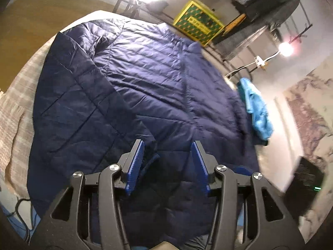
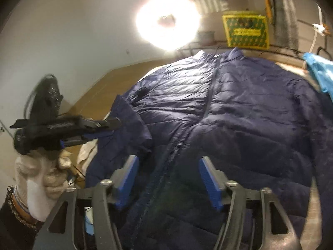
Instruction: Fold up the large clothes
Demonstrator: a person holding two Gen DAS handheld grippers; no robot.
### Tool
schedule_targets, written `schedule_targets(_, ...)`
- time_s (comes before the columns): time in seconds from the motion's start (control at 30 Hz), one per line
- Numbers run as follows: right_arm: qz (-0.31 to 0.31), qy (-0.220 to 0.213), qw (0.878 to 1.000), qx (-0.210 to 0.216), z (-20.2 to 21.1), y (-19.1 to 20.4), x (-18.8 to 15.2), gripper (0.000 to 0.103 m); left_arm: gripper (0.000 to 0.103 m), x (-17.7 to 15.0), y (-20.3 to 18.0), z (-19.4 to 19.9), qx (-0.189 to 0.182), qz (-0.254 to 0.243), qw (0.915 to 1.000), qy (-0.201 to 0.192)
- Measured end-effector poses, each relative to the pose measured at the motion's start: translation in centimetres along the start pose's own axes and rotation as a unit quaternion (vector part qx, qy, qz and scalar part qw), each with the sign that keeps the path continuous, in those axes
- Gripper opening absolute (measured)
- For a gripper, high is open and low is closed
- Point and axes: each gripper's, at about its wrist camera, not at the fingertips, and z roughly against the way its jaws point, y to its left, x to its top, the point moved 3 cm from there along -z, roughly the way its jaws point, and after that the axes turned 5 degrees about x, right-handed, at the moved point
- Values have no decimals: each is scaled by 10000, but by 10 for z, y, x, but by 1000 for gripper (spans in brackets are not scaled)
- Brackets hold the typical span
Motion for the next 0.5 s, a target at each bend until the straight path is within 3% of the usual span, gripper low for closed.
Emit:
schedule_targets(0.03, -6, 33, 10000, 81, -4, 2, 1, 82, 50, 2, 0, 9, -58, -10, 10000, -15)
schedule_targets(0.1, -3, 124, 9995, 288, -16, 9, 4, 84, 50, 8, 3, 32, -8, -118, 9996, -249)
schedule_targets(0.17, -15, 298, 9988, 393, -32, 16, 7, 84, 50, 16, 16, 56, 403, -190, 9970, -632)
schedule_targets(0.23, -50, 515, 9975, 475, -51, 23, 10, 84, 50, 22, 37, 68, 643, 37, 9948, -785)
schedule_targets(0.37, -180, 1024, 9942, 256, -94, 31, 9, 84, 50, 27, 78, 73, 788, 656, 9914, -807)
schedule_targets(0.5, -476, 1417, 9887, -130, -125, 27, 6, 81, 50, 25, 102, 66, 933, 873, 9894, -696)
